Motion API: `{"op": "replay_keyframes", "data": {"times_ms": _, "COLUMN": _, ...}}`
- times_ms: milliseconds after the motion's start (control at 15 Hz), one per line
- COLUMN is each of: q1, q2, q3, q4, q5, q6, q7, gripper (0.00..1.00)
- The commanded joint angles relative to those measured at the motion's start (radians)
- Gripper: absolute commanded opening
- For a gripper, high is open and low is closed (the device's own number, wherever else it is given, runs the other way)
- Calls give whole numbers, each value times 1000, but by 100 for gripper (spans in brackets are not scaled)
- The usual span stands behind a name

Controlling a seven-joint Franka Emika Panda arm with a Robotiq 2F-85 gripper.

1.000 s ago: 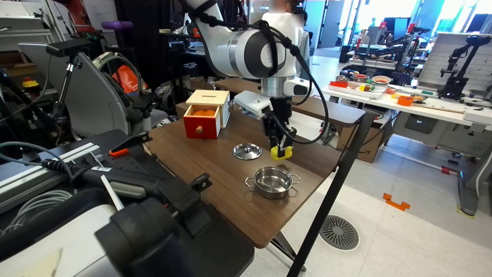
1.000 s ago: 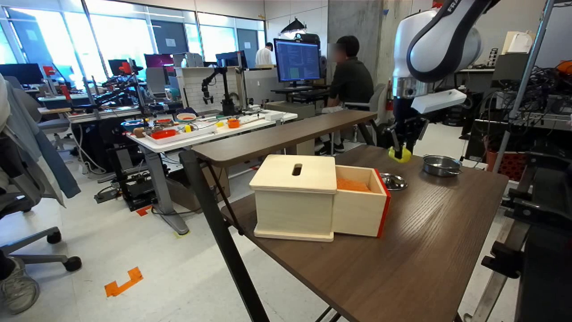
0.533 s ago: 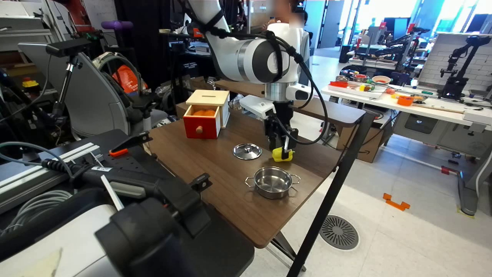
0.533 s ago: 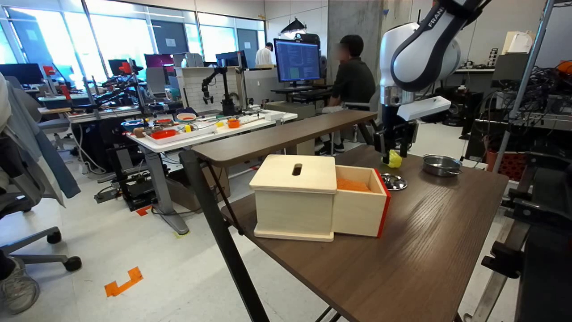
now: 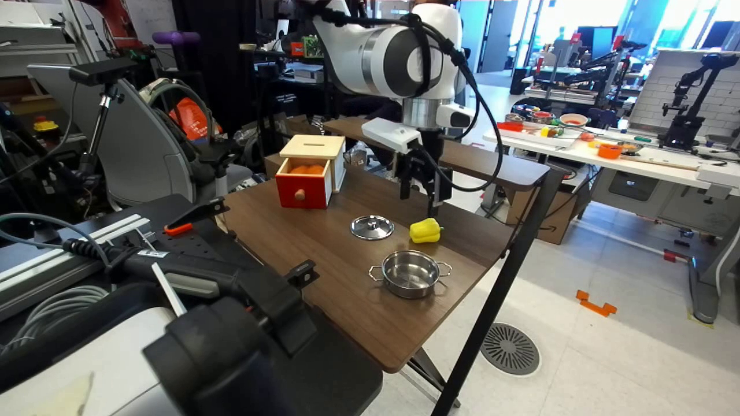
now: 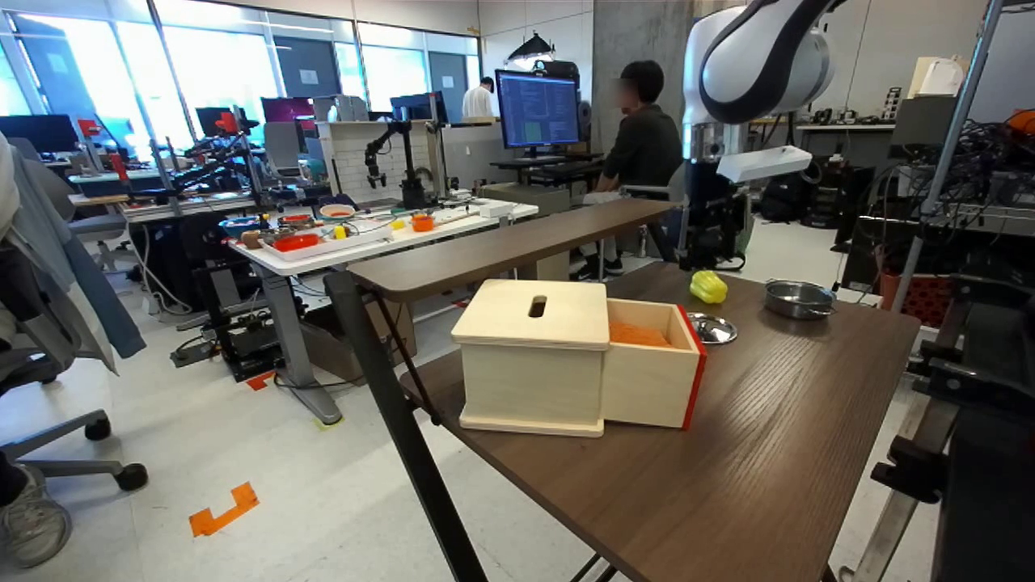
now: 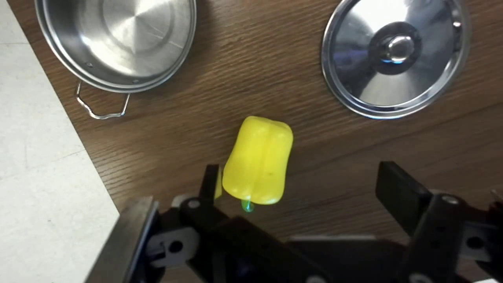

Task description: Remove the yellow object from the pot.

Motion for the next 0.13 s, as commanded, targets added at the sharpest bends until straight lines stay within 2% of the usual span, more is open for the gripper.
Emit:
{"op": "replay_keyframes", "data": {"times_ms": 0, "q1": -4, "q2": -16, "q3": 1, "q4": -7, "q5": 10, "q6": -11, "q7": -18, "gripper": 100}}
{"op": "replay_keyframes", "data": {"times_ms": 67, "q1": -11, "q2": -30, "q3": 5, "q4": -16, "q5": 11, "q6": -15, "q7": -25, "gripper": 100}}
